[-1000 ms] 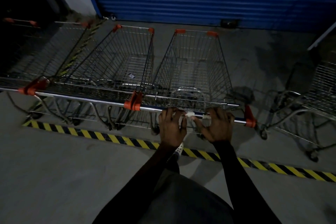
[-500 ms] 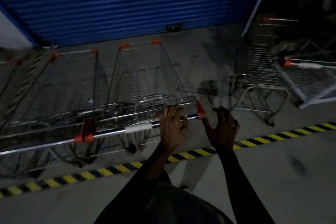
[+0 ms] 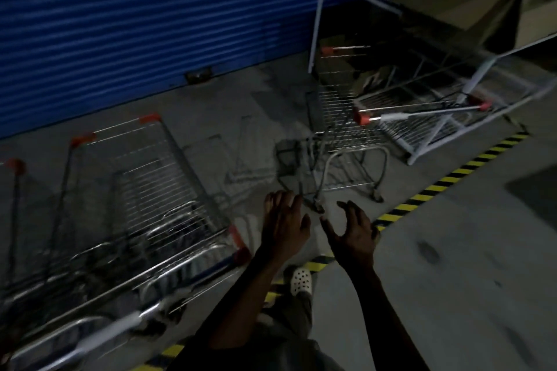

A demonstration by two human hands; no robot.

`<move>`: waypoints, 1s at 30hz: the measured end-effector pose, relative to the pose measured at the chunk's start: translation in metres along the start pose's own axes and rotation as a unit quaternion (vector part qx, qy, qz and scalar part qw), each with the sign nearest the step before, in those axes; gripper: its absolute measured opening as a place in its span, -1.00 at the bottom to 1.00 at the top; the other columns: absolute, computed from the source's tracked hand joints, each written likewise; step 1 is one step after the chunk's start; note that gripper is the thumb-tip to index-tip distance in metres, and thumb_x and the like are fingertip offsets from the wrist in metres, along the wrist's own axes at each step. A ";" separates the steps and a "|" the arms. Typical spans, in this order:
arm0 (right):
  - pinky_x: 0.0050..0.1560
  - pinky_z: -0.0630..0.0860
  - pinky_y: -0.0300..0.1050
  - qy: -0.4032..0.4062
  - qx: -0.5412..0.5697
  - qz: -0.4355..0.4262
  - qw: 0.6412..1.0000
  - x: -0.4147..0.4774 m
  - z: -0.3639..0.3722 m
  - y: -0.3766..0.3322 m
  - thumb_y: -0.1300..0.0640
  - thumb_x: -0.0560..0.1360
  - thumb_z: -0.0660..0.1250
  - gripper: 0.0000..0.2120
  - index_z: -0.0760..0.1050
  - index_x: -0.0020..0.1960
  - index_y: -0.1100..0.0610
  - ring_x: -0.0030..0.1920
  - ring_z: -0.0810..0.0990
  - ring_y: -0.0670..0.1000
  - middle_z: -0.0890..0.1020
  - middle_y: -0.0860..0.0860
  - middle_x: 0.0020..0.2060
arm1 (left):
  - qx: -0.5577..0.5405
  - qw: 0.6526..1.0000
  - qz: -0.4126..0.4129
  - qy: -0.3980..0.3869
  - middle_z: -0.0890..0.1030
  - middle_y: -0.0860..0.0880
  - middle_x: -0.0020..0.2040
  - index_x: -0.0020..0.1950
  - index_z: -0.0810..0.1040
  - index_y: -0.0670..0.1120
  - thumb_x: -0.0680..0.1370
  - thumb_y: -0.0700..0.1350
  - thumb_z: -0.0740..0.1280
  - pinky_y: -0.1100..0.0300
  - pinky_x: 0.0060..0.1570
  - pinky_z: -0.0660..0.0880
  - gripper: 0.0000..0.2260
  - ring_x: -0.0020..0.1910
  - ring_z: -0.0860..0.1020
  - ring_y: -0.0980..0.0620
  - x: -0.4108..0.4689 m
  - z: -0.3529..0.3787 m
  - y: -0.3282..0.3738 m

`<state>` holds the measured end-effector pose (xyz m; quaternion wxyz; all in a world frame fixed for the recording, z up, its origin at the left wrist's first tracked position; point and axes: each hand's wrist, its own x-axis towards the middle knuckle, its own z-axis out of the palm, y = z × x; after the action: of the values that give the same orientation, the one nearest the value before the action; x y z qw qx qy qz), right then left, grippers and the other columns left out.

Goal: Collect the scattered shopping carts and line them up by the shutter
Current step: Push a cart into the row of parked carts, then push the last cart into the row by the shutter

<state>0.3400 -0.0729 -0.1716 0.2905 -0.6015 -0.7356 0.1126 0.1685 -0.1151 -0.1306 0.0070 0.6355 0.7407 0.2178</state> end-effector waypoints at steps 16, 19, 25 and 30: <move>0.26 0.38 0.19 0.023 -0.040 0.063 0.997 0.249 -0.019 0.131 -0.34 0.55 0.20 -0.44 0.56 0.35 -0.01 0.36 0.53 0.14 0.55 0.04 0.38 | -0.165 0.984 0.066 -0.007 0.54 -0.10 0.22 0.24 0.59 -0.10 0.54 -0.04 0.27 -0.10 0.29 0.42 -0.68 0.27 0.47 -0.20 0.295 0.121 0.126; 0.29 0.33 0.16 0.005 -0.024 0.076 0.997 0.279 -0.025 0.153 -0.35 0.55 0.19 -0.44 0.53 0.37 -0.04 0.38 0.51 0.11 0.51 0.00 0.42 | -0.173 0.981 0.086 0.033 0.56 -0.12 0.21 0.23 0.60 -0.12 0.54 -0.10 0.33 -0.07 0.40 0.36 -0.72 0.30 0.47 -0.21 0.319 0.140 0.151; 0.28 0.28 -0.01 0.026 -0.027 0.042 0.998 0.368 -0.029 0.205 -0.26 0.58 0.25 -0.49 0.52 0.40 0.01 0.40 0.46 0.08 0.50 0.03 0.43 | -0.125 0.989 0.068 0.034 0.53 -0.10 0.33 0.32 0.56 -0.09 0.58 -0.09 0.38 0.03 0.47 0.22 -0.68 0.35 0.44 -0.19 0.367 0.183 0.180; 0.38 0.25 0.12 0.012 -0.103 -0.007 0.995 0.434 -0.029 0.274 -0.18 0.60 0.30 -0.53 0.46 0.45 -0.04 0.52 0.36 0.11 0.44 0.05 0.49 | -0.073 0.996 -0.028 -0.033 0.62 -0.04 0.18 0.28 0.58 -0.04 0.61 0.19 0.28 -0.13 0.29 0.40 -0.62 0.20 0.57 -0.13 0.399 0.227 0.213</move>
<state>0.5339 0.4025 -0.1623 0.2368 -0.6246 -0.7437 0.0266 0.3573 0.3537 -0.1593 0.0842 0.6192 0.7395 0.2503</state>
